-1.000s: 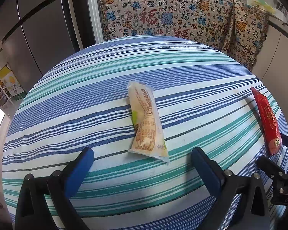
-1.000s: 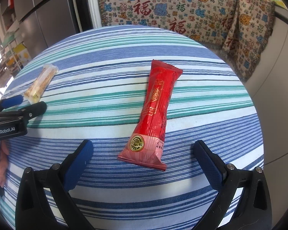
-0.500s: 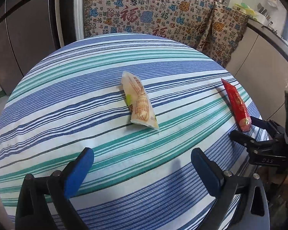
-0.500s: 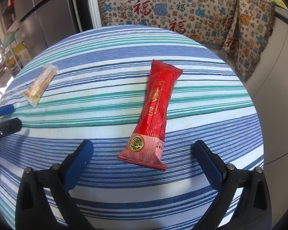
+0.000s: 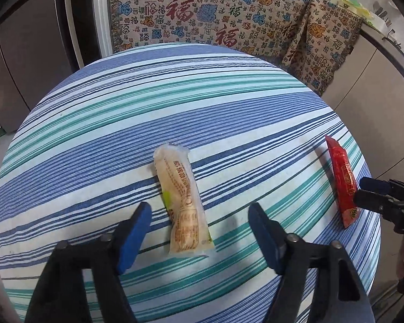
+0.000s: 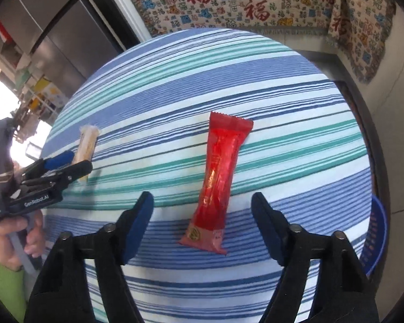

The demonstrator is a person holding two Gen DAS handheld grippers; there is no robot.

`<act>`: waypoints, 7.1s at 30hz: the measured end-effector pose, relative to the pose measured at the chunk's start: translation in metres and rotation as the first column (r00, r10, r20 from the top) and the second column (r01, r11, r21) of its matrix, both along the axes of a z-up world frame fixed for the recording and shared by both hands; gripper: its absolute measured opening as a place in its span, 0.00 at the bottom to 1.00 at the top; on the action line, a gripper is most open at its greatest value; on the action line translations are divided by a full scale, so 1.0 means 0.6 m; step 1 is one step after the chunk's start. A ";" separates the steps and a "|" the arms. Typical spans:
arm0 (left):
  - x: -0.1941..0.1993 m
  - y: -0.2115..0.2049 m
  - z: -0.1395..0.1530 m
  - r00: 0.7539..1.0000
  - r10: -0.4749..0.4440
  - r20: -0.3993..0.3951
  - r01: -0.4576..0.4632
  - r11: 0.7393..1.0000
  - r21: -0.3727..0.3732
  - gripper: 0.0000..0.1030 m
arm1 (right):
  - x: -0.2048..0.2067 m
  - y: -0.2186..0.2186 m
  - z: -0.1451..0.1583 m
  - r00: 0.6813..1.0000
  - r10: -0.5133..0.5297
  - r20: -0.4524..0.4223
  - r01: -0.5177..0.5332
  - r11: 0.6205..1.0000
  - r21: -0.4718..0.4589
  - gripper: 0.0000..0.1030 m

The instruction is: Collect trash

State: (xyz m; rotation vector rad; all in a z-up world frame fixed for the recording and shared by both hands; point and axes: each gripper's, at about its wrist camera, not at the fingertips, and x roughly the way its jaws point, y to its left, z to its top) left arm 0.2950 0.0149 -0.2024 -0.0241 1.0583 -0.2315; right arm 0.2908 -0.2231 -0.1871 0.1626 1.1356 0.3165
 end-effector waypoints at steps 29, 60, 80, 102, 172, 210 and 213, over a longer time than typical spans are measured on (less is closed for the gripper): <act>-0.185 -0.568 0.101 0.862 -0.498 0.092 0.506 0.839 -0.198 0.16 | -0.262 -0.484 0.044 0.895 -0.434 0.103 0.433 0.901 0.037 0.07; -0.116 -0.779 -0.079 0.855 -0.516 -0.047 0.505 0.851 -0.146 0.54 | -0.254 -0.682 -0.123 0.824 -0.565 -0.028 0.560 0.807 0.186 0.60; -0.334 -0.690 0.113 0.855 -0.479 0.198 0.471 0.878 0.087 1.00 | -0.529 -0.526 0.102 0.780 -0.526 0.339 0.584 0.806 -0.095 1.00; -0.408 -0.610 0.191 0.898 -0.402 0.181 0.392 0.916 0.092 1.00 | -0.577 -0.470 0.145 0.821 -0.528 0.219 0.546 0.837 -0.028 1.00; -0.420 -0.608 0.207 0.901 -0.396 0.180 0.381 0.918 0.110 1.00 | -0.583 -0.462 0.153 0.829 -0.520 0.208 0.541 0.839 -0.058 1.00; -0.420 -0.606 0.205 0.900 -0.397 0.177 0.383 0.917 0.110 1.00 | -0.582 -0.456 0.150 0.834 -0.513 0.206 0.534 0.843 -0.061 1.00; -0.421 -0.607 0.205 0.901 -0.397 0.176 0.383 0.917 0.109 1.00 | -0.581 -0.457 0.149 0.834 -0.511 0.205 0.533 0.844 -0.061 1.00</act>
